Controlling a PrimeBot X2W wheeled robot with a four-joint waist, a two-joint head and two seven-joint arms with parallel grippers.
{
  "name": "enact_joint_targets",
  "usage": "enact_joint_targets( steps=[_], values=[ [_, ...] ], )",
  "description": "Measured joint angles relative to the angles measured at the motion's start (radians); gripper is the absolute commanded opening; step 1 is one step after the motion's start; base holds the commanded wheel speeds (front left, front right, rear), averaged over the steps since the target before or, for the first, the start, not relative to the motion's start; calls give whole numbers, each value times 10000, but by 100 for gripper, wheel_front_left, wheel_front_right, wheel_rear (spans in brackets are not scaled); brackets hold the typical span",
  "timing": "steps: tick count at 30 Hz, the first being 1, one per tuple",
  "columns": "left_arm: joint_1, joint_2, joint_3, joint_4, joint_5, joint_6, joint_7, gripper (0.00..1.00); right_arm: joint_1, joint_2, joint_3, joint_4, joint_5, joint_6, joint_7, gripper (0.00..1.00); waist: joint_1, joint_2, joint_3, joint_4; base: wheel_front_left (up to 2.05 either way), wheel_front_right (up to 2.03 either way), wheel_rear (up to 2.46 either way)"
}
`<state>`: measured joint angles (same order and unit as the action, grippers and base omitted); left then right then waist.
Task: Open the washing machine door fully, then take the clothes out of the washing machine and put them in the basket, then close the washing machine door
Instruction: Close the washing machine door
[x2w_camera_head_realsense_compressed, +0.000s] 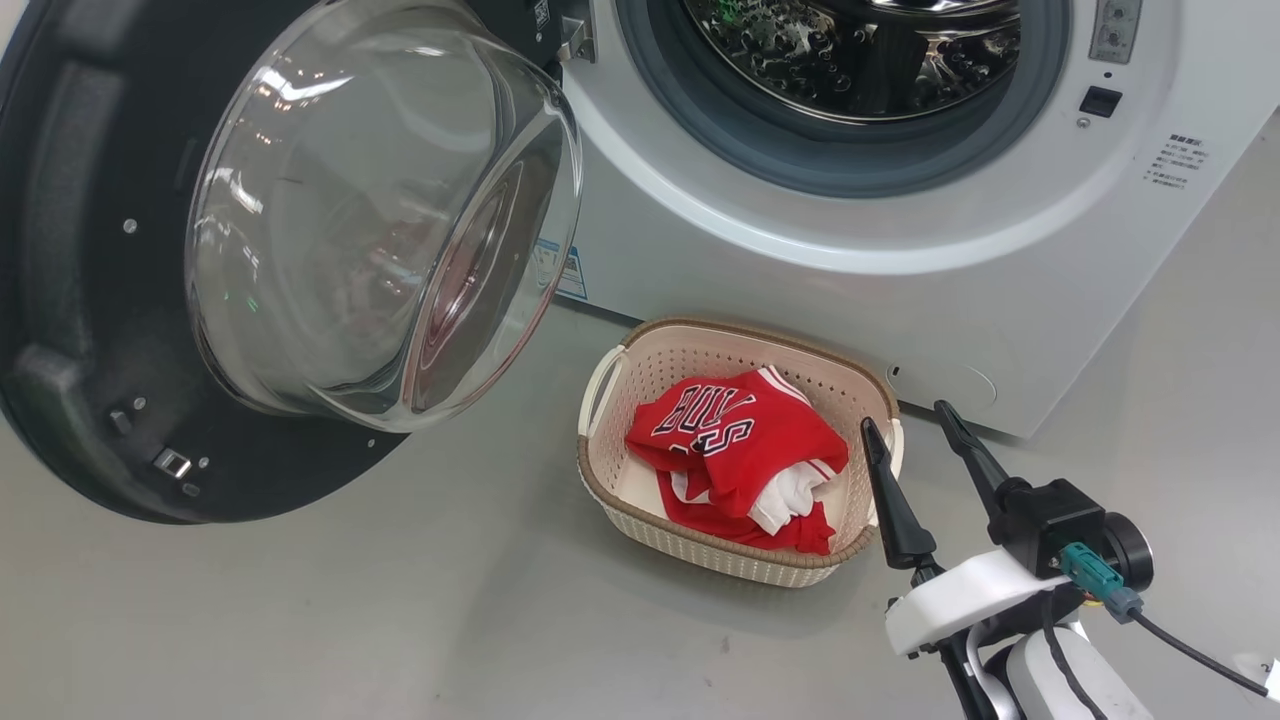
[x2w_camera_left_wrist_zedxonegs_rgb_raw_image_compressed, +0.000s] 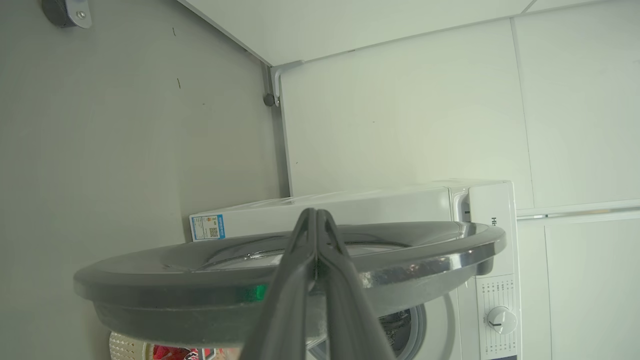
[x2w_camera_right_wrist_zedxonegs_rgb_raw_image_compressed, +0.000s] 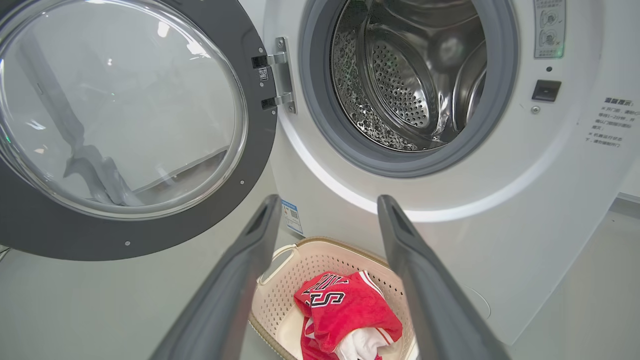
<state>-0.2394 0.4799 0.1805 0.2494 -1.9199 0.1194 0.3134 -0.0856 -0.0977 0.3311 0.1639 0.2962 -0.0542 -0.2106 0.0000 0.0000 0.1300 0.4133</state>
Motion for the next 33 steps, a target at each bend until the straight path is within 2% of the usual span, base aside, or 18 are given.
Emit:
enact_joint_targets(
  steps=[18, 33],
  values=[
    [-506, 15, -545, 407, -77, -31, 1081, 0, -78, -52, -48, -36, 0, -10, 0, 100, 0, 0, 107, -102, 0, 0, 0],
    [-536, 79, -1026, 167, -623, -732, 2755, 0, -90, -104, -75, -59, 0, -23, 0, 100, 0, 0, 129, -109, 0, 0, 0]
  ],
)
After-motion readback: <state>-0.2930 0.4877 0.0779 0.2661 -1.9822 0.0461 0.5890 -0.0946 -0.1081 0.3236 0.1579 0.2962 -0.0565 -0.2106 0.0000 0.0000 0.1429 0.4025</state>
